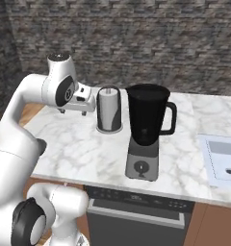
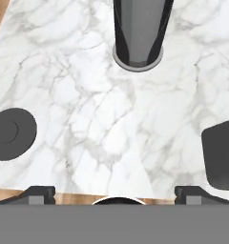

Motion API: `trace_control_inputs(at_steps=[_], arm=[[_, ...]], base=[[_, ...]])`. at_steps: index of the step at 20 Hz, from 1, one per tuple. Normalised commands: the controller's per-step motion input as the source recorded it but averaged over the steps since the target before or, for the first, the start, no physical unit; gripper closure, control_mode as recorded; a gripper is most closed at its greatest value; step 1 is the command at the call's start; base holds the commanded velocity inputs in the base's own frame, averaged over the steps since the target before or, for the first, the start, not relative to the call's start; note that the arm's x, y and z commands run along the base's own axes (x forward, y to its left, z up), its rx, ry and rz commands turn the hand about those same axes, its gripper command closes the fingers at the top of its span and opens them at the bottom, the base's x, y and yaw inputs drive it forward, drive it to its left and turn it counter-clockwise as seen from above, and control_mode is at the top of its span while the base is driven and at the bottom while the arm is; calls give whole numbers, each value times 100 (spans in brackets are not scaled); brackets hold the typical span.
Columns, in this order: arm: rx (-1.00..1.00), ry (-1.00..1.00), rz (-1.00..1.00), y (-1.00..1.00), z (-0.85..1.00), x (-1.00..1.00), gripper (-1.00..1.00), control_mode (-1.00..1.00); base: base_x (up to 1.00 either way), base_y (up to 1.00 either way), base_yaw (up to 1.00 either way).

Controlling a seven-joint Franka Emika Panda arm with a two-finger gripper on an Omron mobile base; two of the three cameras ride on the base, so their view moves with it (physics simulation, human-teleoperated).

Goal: Close the lid blender by securely placing the lid on top.

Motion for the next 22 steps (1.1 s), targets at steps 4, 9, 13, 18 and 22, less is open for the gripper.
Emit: trace_control_inputs(at_steps=[4, 9, 13, 18, 22], arm=[[0, 0, 0, 0, 0, 0, -100, 100], [0, 0, 0, 0, 0, 0, -100, 100], [0, 0, 0, 0, 0, 0, -100, 100], [0, 0, 0, 0, 0, 0, -100, 100], [-1, 0, 0, 14, -17, -12, -100, -100]], base=[[29, 6, 0], [27, 2, 0], [9, 0, 0], [0, 0, 0], [0, 0, 0]])
